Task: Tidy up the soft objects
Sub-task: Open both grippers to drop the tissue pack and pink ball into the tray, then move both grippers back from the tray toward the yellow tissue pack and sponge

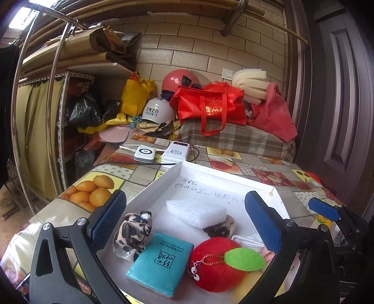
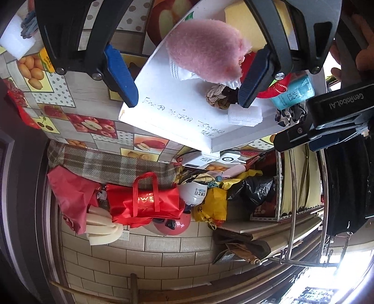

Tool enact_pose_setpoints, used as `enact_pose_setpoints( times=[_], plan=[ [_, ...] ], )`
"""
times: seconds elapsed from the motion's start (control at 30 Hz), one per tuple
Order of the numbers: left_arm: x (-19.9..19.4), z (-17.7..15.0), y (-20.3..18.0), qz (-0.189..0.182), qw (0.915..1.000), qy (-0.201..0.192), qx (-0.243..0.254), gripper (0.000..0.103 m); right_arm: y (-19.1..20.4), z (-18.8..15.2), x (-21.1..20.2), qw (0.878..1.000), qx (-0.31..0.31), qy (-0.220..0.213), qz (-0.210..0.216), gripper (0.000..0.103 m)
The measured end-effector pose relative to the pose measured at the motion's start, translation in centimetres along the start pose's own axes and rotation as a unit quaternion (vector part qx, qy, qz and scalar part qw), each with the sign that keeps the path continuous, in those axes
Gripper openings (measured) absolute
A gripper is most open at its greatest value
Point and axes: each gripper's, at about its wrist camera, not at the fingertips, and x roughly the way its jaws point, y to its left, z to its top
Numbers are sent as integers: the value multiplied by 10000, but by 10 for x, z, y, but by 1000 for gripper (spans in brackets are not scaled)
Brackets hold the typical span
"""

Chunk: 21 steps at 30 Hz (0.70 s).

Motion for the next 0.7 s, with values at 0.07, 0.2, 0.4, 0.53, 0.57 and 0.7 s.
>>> enact_pose_setpoints(
  times=[0.07, 0.2, 0.4, 0.53, 0.57, 0.7],
  plan=[
    [0, -2, -5, 0, 9999, 91, 46, 103, -2, -1, -2, 10000, 47, -1, -48, 87],
    [-3, -6, -16, 19, 9996, 116, 253, 103, -10, -4, -5, 9998, 178, 54, -90, 88],
    [-7, -9, -31, 94, 9983, 64, 566, 103, -16, -8, -10, 9995, 239, 120, -170, 88],
    [-10, -11, -35, 116, 9980, 64, 625, 103, -16, -10, -14, 9995, 192, 141, -220, 88],
    [-10, -12, -37, 109, 9979, 65, 635, 103, -16, -11, -15, 9995, 183, 144, -229, 88],
    [-13, -14, -43, -251, 9975, 102, 647, 103, -18, -13, -19, 9993, 157, 196, -277, 88]
  ],
)
